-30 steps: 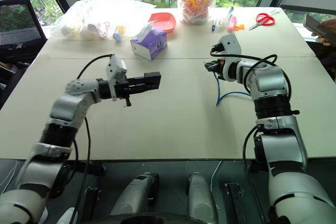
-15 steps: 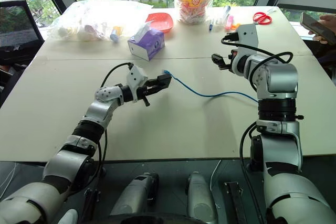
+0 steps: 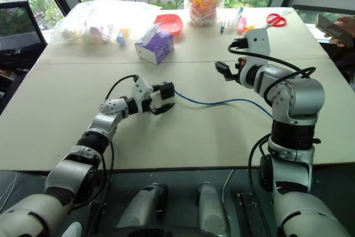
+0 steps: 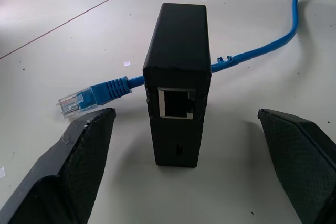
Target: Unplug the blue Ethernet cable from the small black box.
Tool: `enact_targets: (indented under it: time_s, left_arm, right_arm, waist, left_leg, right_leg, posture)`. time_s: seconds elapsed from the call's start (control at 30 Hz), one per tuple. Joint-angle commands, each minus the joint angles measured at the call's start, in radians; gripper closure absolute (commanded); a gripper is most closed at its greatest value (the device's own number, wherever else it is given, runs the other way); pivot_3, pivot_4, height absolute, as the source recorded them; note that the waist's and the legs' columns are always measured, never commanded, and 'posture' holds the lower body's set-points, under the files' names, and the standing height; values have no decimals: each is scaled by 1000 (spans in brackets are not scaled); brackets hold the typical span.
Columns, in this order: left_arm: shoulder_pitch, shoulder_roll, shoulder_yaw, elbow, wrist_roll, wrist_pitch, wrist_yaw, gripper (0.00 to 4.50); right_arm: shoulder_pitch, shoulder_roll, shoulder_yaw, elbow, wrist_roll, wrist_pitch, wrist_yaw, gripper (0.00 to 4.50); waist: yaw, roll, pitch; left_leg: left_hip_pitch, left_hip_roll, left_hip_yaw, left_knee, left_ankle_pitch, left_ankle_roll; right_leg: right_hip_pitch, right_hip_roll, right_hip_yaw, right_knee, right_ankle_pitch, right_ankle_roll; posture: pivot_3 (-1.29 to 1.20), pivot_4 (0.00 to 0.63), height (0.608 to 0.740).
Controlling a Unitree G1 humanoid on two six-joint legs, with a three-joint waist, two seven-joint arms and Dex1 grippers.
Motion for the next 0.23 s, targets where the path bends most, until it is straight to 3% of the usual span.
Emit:
enact_targets:
  time_s: [0.03, 0.23]
  left_arm:
    - [40, 45, 54, -139, -67, 109, -43, 43]
    - [131, 145, 94, -429, -157, 326, -103, 43]
  right_arm:
    - [-1, -2, -33, -65, 22, 21, 0, 0]
    - [52, -52, -37, -142, 65, 83, 52, 0]
  waist:
    - [-2, 0, 0]
    - [2, 0, 0]
  left_leg:
    - [0, 0, 0, 0, 0, 0]
    - [0, 0, -1, 0, 0, 0]
  right_leg:
    - [0, 0, 0, 0, 0, 0]
    - [0, 0, 0, 0, 0, 0]
  posture:
    - [0, 150, 740]
    - [0, 150, 740]
